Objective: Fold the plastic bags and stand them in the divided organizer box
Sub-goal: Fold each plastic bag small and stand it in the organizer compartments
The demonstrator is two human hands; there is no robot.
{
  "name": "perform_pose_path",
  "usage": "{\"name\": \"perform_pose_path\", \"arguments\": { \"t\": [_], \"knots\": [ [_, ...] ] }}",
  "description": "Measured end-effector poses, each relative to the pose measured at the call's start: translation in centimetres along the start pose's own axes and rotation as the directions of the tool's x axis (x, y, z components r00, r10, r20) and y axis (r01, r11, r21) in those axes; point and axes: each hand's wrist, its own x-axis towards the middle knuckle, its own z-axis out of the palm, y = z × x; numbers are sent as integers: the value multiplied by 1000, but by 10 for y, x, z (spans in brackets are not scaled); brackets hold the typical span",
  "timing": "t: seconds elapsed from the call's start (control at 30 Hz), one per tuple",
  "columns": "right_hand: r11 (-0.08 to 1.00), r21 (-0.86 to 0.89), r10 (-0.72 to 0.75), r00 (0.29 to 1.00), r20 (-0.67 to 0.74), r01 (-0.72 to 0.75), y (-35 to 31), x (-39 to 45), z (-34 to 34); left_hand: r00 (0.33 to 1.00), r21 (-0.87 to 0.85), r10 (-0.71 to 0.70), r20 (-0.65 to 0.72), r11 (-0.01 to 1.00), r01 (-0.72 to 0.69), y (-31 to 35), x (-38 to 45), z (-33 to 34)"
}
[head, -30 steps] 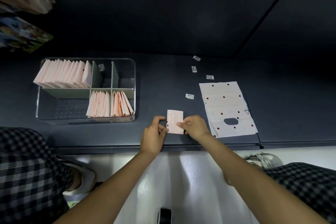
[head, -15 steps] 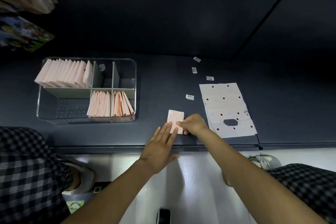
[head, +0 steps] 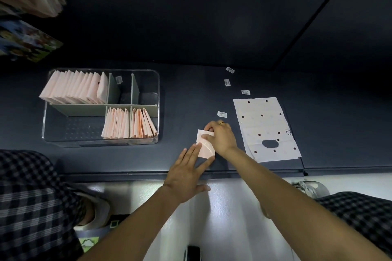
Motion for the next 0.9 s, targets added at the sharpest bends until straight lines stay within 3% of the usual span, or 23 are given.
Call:
{"name": "perform_pose_path", "arguments": {
  "t": [0.13, 0.2, 0.27, 0.37, 0.5, 0.57, 0.67, 0.73, 0.83, 0.9],
  "knots": [
    [988, 121, 92, 996, 7, -92, -1, 4, 0, 986, -369, -119, -118, 927, 68, 1, 2, -11],
    [984, 146, 102, 995, 19, -104, 3, -1, 2, 938, -619, -309, -157, 771, 150, 4, 5, -17],
    [966, 234, 112, 994, 7, -110, 7, -10, 5, 865, -795, -491, -106, 564, 223, 5, 10, -23],
    [842, 526, 149, 989, -7, -123, 10, -29, 5, 792, -906, -606, 78, 288, 310, 3, 17, -31],
    [692, 714, 157, 988, 3, -112, 6, -50, 0, 765, -929, -612, 201, 128, 347, -2, 12, -36],
    [748, 660, 132, 991, -33, -78, 4, -58, -6, 769, -916, -612, 186, 176, 361, -6, 6, -44],
    [922, 376, -57, 992, -109, 94, -5, -67, -16, 869, -721, -489, 75, 576, 386, -17, 0, -70],
    [951, 198, -228, 971, -73, 238, -18, -72, -22, 935, -557, -352, 43, 769, 315, -26, -2, -96],
    [955, 18, -296, 955, -36, 297, -41, -77, -24, 977, -413, -207, 51, 886, 210, -44, -6, -134],
    [967, 62, -244, 968, -60, 248, -54, -78, -24, 989, -367, -138, 53, 918, 148, -59, -9, -154]
  ]
}}
